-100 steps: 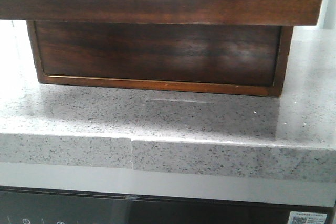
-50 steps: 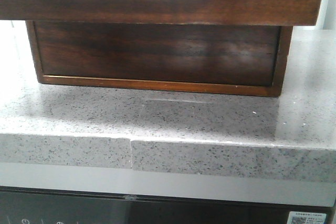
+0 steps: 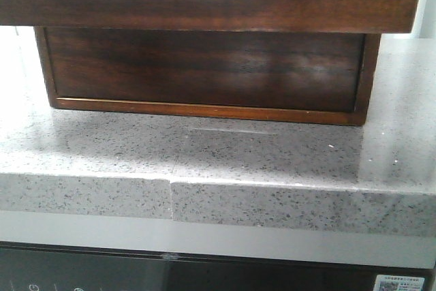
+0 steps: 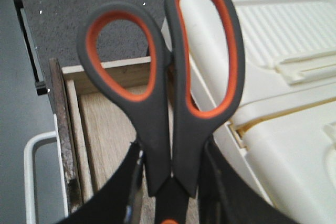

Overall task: Put scissors in drawer with both arms
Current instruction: 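Carry the scissors over the open drawer and lower them inside, then open the right gripper to release the scissors and withdraw upward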

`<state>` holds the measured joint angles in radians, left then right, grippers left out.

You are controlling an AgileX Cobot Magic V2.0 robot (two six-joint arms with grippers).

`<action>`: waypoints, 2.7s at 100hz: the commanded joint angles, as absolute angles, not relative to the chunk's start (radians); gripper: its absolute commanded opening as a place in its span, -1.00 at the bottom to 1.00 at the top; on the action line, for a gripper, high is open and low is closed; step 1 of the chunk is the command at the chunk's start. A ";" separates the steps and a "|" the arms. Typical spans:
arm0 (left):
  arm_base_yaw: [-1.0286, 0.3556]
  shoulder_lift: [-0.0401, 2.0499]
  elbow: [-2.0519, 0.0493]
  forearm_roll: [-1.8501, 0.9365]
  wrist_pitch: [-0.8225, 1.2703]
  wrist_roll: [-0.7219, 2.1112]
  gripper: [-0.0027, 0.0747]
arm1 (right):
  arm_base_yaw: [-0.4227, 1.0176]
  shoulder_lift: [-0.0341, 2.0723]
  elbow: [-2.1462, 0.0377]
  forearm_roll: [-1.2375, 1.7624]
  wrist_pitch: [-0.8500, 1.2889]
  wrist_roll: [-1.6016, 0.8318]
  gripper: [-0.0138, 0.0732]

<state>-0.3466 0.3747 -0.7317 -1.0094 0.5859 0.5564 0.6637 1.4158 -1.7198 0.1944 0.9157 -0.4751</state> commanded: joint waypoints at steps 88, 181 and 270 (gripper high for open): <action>-0.345 0.381 -0.765 -1.051 0.550 0.556 -0.98 | 0.665 1.626 -1.750 0.160 0.850 -0.555 0.30; -0.345 0.070 -0.570 -0.394 0.601 0.548 -0.98 | 0.669 0.466 -0.921 0.258 0.528 -0.552 -0.79; -0.345 0.055 -0.441 -0.432 0.601 0.548 -0.98 | 0.529 0.145 -0.605 0.184 0.380 -0.391 -0.79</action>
<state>-0.3466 0.0417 -0.4203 -0.3956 0.6672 0.5564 0.5342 0.1315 -0.5829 0.1893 0.4641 -0.3929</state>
